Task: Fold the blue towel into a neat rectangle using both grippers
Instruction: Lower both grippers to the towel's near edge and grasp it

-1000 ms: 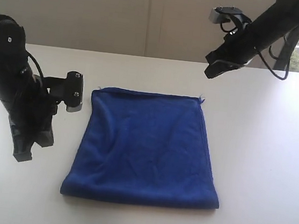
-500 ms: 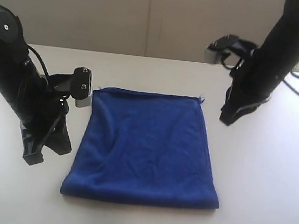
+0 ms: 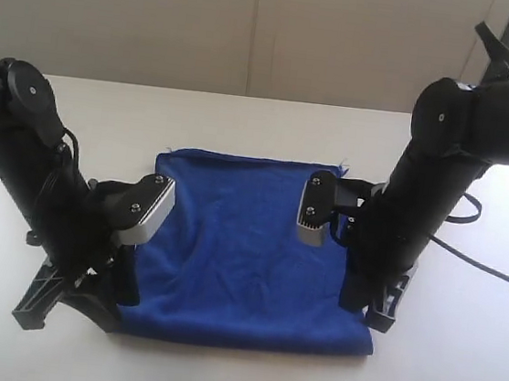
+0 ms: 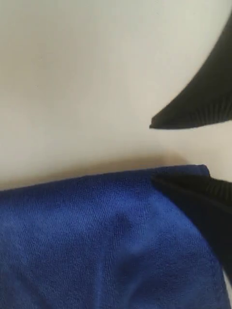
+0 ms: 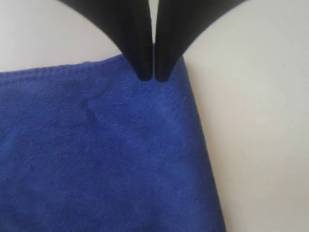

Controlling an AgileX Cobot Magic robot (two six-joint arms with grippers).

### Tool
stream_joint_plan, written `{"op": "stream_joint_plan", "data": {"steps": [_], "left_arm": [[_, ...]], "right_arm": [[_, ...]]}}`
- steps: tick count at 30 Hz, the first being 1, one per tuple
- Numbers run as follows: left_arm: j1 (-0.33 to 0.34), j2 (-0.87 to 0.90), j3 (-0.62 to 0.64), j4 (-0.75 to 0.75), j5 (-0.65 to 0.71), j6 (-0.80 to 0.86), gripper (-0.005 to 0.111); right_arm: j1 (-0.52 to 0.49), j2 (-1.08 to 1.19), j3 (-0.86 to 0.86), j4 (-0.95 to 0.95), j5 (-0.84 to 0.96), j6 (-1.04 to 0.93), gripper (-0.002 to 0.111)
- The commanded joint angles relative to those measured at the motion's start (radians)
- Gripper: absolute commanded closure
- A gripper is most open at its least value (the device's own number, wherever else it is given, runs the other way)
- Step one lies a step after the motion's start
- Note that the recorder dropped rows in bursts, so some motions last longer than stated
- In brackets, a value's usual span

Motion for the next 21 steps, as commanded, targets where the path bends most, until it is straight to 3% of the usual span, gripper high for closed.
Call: {"op": "stream_joint_plan", "data": {"steps": [1, 4, 7, 13, 21], "left_arm": [[-0.002, 0.000, 0.042, -0.027, -0.062, 0.069, 0.047], [-0.002, 0.000, 0.073, -0.029, -0.136, 0.069, 0.045], [-0.002, 0.004, 0.087, -0.032, -0.173, 0.069, 0.045], [-0.002, 0.033, 0.089, -0.036, -0.183, 0.069, 0.045], [-0.002, 0.063, 0.089, -0.043, -0.189, 0.069, 0.045]], "right_arm": [[0.002, -0.013, 0.017, 0.033, -0.024, -0.007, 0.088], [0.002, -0.011, 0.032, 0.031, -0.036, -0.048, 0.068], [0.002, -0.011, 0.061, 0.022, -0.056, -0.142, 0.057], [0.002, -0.011, 0.125, 0.015, -0.079, -0.287, 0.056], [0.002, -0.011, 0.202, 0.018, -0.226, -0.296, 0.056]]}}
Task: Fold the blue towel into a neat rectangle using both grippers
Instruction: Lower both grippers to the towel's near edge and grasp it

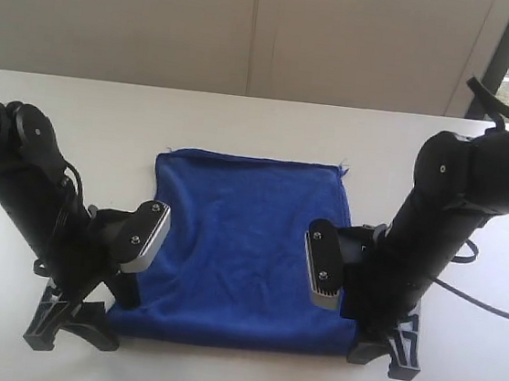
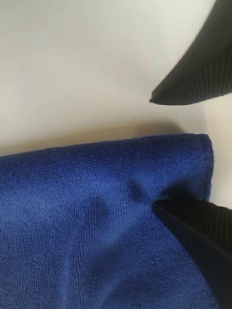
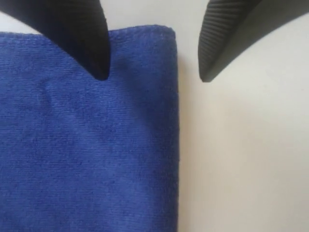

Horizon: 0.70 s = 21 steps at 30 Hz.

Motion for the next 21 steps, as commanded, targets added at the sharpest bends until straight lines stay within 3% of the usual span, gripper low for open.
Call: {"op": "stream_joint_plan", "data": {"steps": [1, 9, 14, 17, 21], "left_arm": [[-0.002, -0.001, 0.009, -0.019, 0.013, 0.002, 0.045], [-0.002, 0.013, 0.009, -0.019, 0.004, 0.002, 0.045], [-0.002, 0.033, 0.009, -0.019, 0.006, 0.002, 0.048], [-0.002, 0.033, 0.009, -0.019, 0.008, -0.005, 0.062], [-0.002, 0.033, 0.009, -0.019, 0.058, -0.018, 0.092]], "right_arm": [[0.002, -0.010, 0.046, 0.000, -0.072, -0.016, 0.056], [0.002, 0.001, 0.077, 0.009, -0.137, -0.016, 0.058], [0.002, 0.034, 0.077, 0.015, -0.132, -0.016, 0.077], [0.002, 0.043, 0.077, 0.016, -0.120, -0.016, 0.088], [0.002, 0.033, 0.077, 0.019, -0.075, -0.006, 0.106]]}}
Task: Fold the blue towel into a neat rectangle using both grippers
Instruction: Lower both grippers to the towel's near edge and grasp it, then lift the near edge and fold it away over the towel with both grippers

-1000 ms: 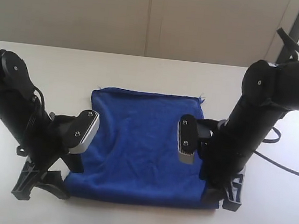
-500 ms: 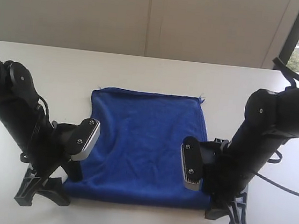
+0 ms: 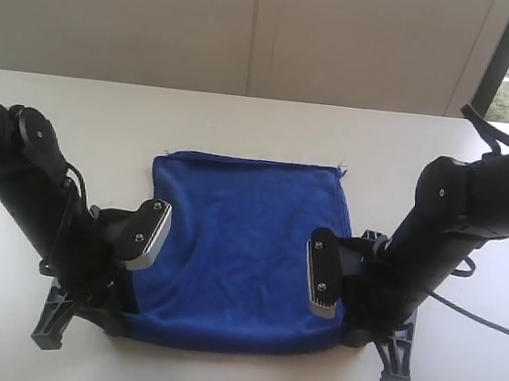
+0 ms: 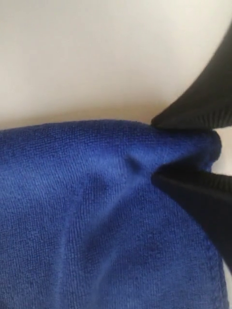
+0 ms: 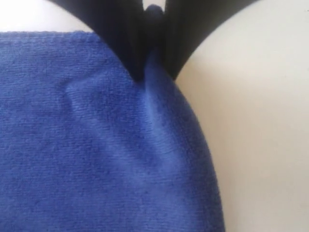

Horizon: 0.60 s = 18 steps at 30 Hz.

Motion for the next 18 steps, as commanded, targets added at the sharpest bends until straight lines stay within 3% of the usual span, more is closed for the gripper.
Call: {"op": "stream_joint_plan", "data": {"steps": [1, 11, 15, 18], "left_arm": [[-0.002, 0.012, 0.009, 0.004, 0.096, -0.018, 0.105], [-0.002, -0.139, 0.009, 0.153, 0.264, -0.302, 0.107], [-0.002, -0.208, 0.009, 0.157, 0.247, -0.323, 0.107], [-0.002, -0.244, 0.009, 0.168, 0.160, -0.323, 0.107]], "right_arm": [[0.002, -0.002, 0.009, 0.006, 0.099, 0.014, 0.108], [0.051, -0.116, 0.009, -0.002, 0.253, 0.149, 0.108], [0.058, -0.165, -0.006, -0.030, 0.229, 0.270, 0.108], [0.058, -0.198, -0.020, -0.111, 0.202, 0.323, 0.108]]}}
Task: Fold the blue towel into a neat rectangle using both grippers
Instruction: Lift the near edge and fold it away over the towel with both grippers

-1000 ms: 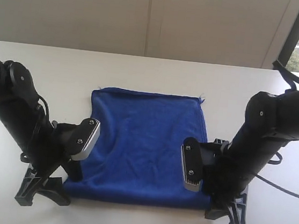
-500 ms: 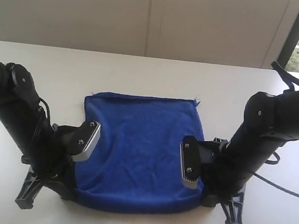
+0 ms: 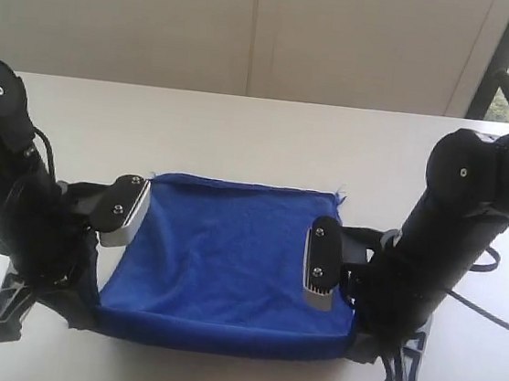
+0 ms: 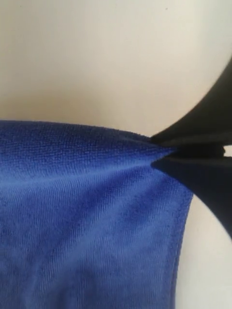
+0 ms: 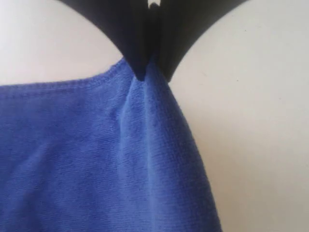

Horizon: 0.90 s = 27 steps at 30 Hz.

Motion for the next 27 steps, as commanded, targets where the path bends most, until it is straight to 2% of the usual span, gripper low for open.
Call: {"op": "stream_joint_plan", "data": {"steps": [1, 7, 10, 13, 17, 27], "left_arm": [[-0.002, -0.044, 0.006, 0.019, -0.092, -0.012, 0.107], [-0.002, -0.044, 0.006, 0.024, -0.370, -0.012, 0.107], [-0.002, -0.035, 0.006, 0.022, -0.518, -0.012, 0.107], [-0.002, -0.001, 0.006, 0.020, -0.588, -0.012, 0.107], [-0.002, 0.045, 0.006, 0.020, -0.673, -0.012, 0.107], [-0.002, 0.109, 0.006, 0.020, -0.918, -0.012, 0.107]], "right_arm": [[0.002, -0.042, -0.012, -0.109, -0.060, 0.086, 0.108], [0.002, -0.046, -0.012, -0.145, -0.299, 0.236, 0.108], [0.002, -0.046, -0.012, -0.151, -0.497, 0.294, 0.108], [-0.002, -0.020, -0.012, -0.171, -0.597, 0.344, 0.108], [-0.025, 0.024, -0.012, -0.243, -0.641, 0.444, 0.108], [-0.083, 0.094, -0.012, -0.243, -0.767, 0.461, 0.108]]}}
